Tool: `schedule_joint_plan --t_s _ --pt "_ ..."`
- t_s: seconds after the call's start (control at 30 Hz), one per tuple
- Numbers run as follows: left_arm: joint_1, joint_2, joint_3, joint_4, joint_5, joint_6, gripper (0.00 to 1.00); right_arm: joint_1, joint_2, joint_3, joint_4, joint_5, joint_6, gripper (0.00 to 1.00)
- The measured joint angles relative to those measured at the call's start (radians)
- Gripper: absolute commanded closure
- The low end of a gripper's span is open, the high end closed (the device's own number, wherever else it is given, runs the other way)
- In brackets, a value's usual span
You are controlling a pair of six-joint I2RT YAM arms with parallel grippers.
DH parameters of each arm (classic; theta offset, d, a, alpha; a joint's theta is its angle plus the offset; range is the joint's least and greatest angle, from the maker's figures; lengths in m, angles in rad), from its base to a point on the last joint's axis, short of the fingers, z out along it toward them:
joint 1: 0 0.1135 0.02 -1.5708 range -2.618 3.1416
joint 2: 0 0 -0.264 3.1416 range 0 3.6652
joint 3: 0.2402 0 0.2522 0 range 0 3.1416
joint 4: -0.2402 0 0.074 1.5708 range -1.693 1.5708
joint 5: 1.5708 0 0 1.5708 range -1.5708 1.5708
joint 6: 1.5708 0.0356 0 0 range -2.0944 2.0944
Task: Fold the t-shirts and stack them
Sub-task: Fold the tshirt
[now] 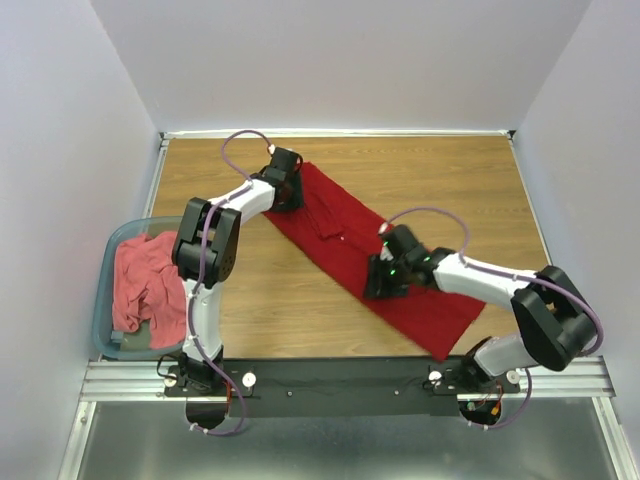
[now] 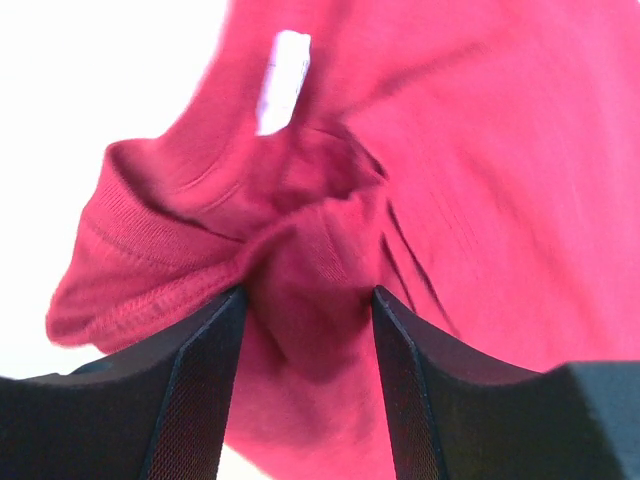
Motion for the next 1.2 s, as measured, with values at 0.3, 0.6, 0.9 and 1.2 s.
schedule_joint_plan --t_s 0.3,0.6,0.9,1.2 --pt "0.004 0.097 0.21 -0.082 0.044 0.044 0.25 0.209 -0.054 0.074 -0.043 -0.101 0.117 0.41" --pt "0.037 -0.416 -0.055 0.01 -0.059 0.056 0.04 0.063 0.151 0.524 0.019 -0.121 -0.037 0.55" --pt "0.038 -1.207 -0.605 0.246 -0.215 0.097 0.02 -0.033 0.591 0.855 0.048 -0.276 -0.119 0.62" --pt "0.037 -1.561 -0.919 0.249 -0.225 0.128 0.02 -0.033 0.873 1.084 0.075 -0.393 -0.135 0.62"
